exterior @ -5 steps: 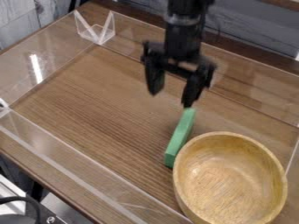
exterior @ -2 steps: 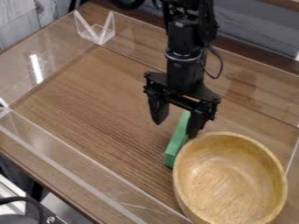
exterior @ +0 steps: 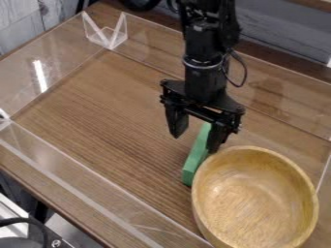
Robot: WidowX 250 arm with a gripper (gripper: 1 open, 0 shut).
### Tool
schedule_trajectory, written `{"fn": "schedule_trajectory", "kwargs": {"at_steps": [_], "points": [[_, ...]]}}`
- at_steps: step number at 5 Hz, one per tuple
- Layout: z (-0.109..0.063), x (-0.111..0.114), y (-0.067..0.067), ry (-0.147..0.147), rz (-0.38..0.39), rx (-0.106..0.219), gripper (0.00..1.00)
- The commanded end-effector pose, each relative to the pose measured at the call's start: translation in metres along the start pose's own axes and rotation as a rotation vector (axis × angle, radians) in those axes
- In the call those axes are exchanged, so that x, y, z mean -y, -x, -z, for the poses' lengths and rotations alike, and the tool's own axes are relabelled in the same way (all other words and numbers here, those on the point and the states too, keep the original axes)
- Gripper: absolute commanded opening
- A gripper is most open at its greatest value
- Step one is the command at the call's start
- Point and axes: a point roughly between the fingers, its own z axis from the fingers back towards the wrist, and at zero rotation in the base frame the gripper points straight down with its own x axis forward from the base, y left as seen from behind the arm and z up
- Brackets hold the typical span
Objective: Put the green block in the brown bowl
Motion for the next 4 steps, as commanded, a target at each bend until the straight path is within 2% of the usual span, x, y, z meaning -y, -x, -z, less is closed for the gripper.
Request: {"fn": "schedule_trajectory", "kwargs": {"at_steps": [1,4], "points": [[-0.0099,0.0022,-0.0048,0.013,0.009,0.048,1.0],[-0.0058,0.0023,-0.0068,0.029,0.019,0.052,1.0]]}}
